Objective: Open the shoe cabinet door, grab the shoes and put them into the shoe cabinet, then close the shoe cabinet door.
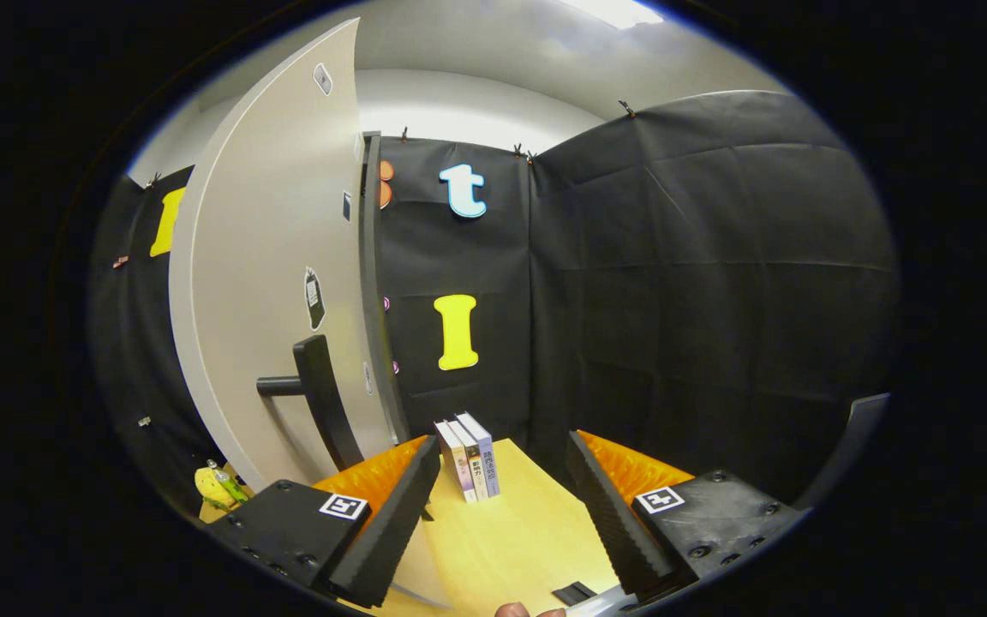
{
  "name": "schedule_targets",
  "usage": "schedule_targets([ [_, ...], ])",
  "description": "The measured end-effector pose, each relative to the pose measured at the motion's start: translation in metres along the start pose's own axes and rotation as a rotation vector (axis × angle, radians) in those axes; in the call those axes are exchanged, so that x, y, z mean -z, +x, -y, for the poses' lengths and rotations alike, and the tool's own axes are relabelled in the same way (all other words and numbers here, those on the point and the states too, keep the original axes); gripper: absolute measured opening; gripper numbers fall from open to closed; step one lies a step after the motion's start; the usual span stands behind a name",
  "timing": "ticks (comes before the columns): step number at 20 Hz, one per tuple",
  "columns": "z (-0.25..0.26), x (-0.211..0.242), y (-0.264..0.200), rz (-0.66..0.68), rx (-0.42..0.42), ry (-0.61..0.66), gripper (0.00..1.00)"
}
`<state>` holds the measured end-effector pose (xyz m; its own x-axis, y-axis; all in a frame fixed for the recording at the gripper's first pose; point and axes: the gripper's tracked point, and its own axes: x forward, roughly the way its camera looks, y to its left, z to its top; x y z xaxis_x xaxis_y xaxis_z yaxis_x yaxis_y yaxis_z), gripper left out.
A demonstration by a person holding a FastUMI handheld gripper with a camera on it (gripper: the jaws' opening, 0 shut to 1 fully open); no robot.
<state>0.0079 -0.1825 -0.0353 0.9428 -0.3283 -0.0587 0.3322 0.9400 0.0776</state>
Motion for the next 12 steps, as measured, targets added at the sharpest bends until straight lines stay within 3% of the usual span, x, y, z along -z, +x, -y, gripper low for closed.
schedule_targets([
  [12, -0.146, 0.022, -0.018, -0.021, -0.196, 0.03, 0.98],
])
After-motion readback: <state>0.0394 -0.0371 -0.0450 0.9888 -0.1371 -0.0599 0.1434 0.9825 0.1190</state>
